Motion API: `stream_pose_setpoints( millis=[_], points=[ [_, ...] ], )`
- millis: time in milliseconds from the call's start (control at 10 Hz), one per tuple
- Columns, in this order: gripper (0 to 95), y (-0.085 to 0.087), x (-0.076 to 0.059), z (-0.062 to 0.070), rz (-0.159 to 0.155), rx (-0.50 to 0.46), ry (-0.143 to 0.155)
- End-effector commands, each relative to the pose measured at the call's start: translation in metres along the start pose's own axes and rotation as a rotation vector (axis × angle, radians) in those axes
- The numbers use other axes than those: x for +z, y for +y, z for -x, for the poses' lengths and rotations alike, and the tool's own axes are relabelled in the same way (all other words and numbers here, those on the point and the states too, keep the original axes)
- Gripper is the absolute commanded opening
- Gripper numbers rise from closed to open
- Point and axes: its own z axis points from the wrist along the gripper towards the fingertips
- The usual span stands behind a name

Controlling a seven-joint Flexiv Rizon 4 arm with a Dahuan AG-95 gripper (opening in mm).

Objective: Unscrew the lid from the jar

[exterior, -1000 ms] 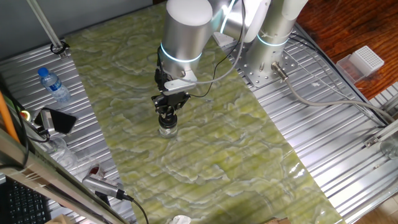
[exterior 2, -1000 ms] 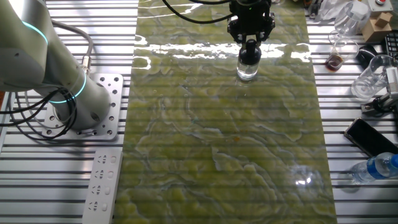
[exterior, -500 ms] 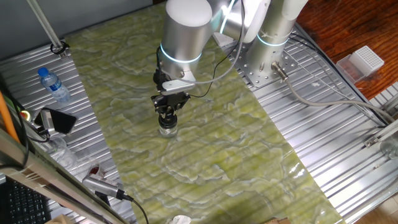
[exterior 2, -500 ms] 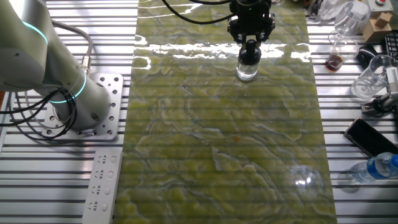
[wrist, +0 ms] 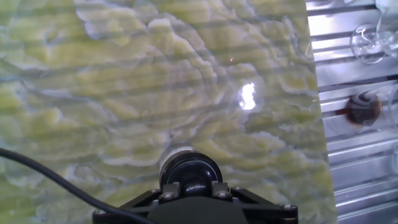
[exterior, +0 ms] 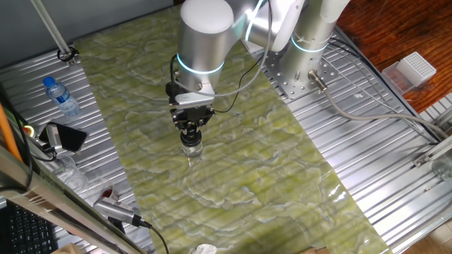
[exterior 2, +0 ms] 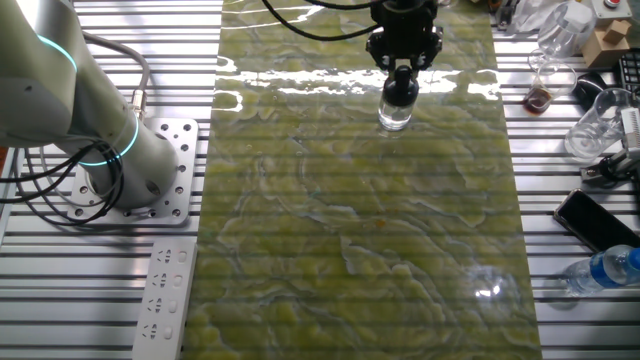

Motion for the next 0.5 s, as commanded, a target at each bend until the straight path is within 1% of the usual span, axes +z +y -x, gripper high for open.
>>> stream_pose_setpoints(
  millis=[100, 200, 300, 500],
  points=[
    [0.0, 0.0009, 0.0007, -0.0002, 0.009, 0.022, 0.003],
    [0.0, 0.0009, 0.0004, -0.0002, 0.012, 0.032, 0.004],
    [38.0, 0.0009, 0.0004, -0.0002, 0.019, 0.035, 0.003],
    [76.0, 0.0009, 0.0004, -0.0002, 0.021, 0.024, 0.000]
  ],
)
